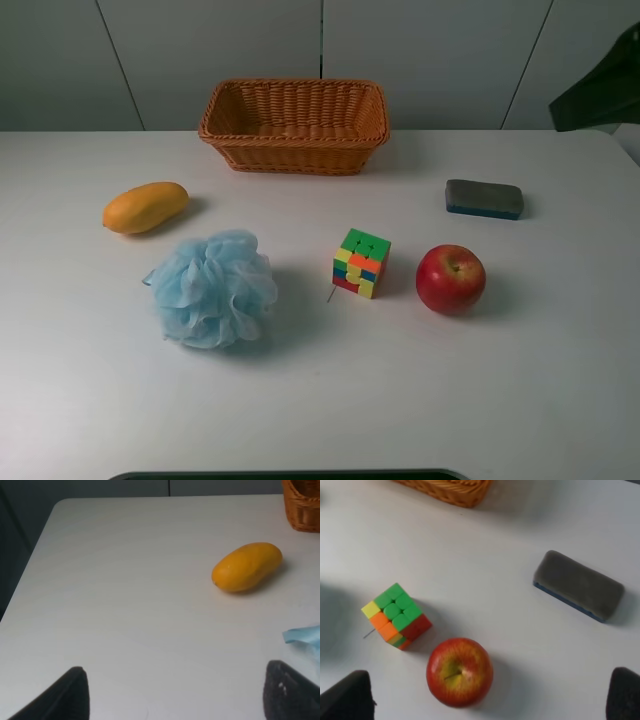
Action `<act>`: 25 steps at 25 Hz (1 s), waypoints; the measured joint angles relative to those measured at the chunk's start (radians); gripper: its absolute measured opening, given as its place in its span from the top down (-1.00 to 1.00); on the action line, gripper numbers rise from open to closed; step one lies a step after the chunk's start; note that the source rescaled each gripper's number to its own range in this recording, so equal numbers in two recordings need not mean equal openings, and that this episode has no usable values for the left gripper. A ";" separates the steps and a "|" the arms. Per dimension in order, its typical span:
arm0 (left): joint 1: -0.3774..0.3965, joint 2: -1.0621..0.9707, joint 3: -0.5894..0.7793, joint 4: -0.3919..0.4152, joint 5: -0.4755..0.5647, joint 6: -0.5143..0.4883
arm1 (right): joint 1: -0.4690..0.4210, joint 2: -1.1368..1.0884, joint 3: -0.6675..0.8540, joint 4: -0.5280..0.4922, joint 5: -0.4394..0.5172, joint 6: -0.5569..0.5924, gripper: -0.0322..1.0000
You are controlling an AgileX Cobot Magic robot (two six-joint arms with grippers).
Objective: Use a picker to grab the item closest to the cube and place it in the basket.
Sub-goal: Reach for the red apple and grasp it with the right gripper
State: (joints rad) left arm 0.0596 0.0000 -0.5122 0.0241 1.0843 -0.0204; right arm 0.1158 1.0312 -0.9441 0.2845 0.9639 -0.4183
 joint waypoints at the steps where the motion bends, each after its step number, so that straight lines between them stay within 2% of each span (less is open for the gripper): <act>1: 0.000 0.000 0.000 0.000 0.000 0.000 | 0.041 0.035 0.000 -0.006 -0.027 0.000 -1.00; 6: 0.000 0.000 0.000 0.000 0.000 0.000 | 0.187 0.194 0.000 -0.016 -0.094 0.000 -1.00; 11: 0.000 0.000 0.000 0.000 0.000 0.000 | 0.280 0.363 0.000 -0.102 -0.096 0.056 -1.00; 18: 0.000 0.000 0.000 0.000 0.000 0.000 | 0.292 0.556 0.000 -0.144 -0.084 0.098 -1.00; 22: 0.000 0.000 0.000 0.000 0.000 0.000 | 0.292 0.630 0.000 -0.196 -0.108 0.150 -1.00; 25: 0.000 0.000 0.000 0.000 0.000 0.000 | 0.292 0.662 0.000 -0.196 -0.124 0.162 -1.00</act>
State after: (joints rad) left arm 0.0596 0.0000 -0.5122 0.0241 1.0843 -0.0204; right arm 0.4076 1.6930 -0.9441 0.0884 0.8399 -0.2567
